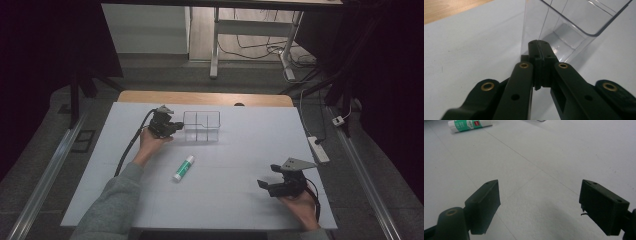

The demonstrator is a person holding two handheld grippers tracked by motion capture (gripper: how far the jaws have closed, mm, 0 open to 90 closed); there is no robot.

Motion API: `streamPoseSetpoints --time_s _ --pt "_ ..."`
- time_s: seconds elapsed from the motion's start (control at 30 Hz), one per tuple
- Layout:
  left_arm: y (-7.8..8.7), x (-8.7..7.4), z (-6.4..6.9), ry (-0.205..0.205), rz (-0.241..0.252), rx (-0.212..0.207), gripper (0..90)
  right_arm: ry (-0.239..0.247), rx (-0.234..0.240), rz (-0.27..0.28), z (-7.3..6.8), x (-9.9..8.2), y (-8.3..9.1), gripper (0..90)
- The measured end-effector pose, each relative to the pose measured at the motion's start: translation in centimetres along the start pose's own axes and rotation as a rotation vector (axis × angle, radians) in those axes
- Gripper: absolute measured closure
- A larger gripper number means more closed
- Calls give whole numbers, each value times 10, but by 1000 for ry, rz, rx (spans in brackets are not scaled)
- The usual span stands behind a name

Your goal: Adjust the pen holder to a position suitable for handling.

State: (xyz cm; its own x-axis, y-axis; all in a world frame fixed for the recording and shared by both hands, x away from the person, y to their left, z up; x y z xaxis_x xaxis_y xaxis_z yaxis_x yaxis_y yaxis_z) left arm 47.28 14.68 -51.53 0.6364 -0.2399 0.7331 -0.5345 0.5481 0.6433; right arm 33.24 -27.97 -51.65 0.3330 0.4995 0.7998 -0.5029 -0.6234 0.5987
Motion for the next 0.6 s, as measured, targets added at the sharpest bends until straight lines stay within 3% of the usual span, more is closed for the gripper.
streamPoseSetpoints --time_s 0.3,0.6 --pt "-4 0 6 -15 -1 -7 887 -2 5 0 -1 0 -1 165" --pt "-9 3 10 1 16 -19 887 -3 9 -3 -1 0 -2 167"
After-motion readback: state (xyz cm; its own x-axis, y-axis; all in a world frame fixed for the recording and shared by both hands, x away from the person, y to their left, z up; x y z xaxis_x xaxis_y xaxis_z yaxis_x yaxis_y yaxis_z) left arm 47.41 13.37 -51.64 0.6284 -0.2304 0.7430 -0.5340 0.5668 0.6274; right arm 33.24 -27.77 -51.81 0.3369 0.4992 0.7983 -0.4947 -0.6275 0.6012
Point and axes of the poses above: each handheld gripper's, and its own axes: y roughly backward along the jaws, x roughly out of its top, z roughly to its right, the point moved 2 cm from there along -y, roughly forward along the jaws, and after that the axes turned 6 degrees about y, right-handed, at the moved point
